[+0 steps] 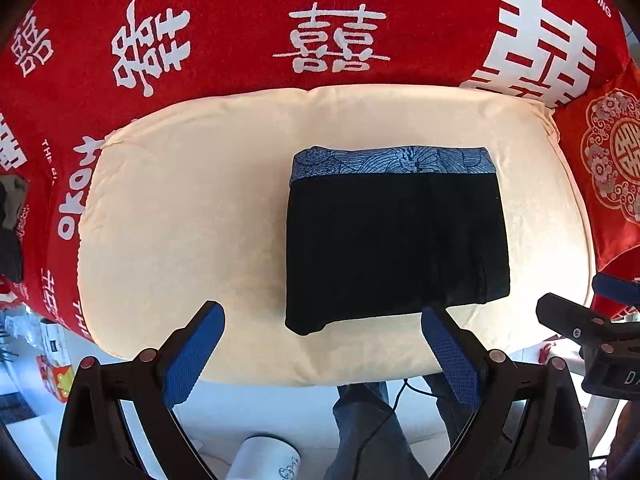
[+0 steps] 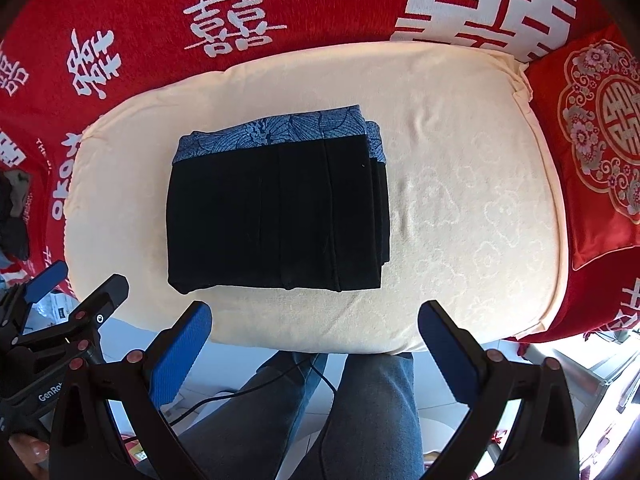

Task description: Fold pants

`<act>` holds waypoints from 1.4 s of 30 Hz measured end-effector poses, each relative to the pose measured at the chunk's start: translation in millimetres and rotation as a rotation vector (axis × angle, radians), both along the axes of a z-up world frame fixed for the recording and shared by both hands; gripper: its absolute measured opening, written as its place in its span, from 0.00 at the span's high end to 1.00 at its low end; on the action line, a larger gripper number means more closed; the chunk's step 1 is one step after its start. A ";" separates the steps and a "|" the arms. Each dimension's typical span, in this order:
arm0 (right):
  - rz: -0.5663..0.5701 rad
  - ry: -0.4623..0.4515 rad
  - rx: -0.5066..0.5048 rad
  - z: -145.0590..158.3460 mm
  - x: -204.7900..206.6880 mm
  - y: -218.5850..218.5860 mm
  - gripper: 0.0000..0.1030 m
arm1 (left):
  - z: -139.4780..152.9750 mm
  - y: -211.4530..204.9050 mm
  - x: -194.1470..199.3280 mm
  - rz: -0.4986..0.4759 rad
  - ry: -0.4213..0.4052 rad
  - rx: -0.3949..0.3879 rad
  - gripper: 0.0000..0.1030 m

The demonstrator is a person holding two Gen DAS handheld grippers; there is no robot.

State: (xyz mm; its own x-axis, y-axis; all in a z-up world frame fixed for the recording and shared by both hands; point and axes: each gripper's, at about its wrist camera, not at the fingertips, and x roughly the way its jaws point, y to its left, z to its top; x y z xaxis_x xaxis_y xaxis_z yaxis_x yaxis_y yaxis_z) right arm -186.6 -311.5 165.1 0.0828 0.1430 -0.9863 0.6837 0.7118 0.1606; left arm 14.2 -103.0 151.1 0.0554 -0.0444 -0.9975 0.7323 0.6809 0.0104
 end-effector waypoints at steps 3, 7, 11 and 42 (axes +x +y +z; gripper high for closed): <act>0.003 0.000 -0.006 1.5 0.9 0.7 0.00 | 0.8 0.1 -0.1 0.002 0.000 0.001 0.04; 0.004 -0.002 -0.014 3.2 0.8 1.6 0.00 | 1.4 -0.3 -1.1 -0.001 -0.003 -0.004 0.04; 0.001 0.003 -0.017 3.4 0.5 2.0 0.00 | 2.5 0.1 -2.2 -0.007 -0.004 -0.005 0.04; 0.013 0.016 -0.054 3.1 -1.6 12.6 0.00 | 5.8 2.9 -8.7 -0.007 -0.005 -0.023 0.04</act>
State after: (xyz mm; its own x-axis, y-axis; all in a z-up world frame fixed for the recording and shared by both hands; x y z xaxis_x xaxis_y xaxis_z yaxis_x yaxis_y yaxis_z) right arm -188.3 -298.8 168.2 0.0652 0.0902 -0.9938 0.6763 0.7283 0.1105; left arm 5.5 -100.1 156.9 0.0598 -0.0674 -0.9959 0.7371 0.6758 -0.0015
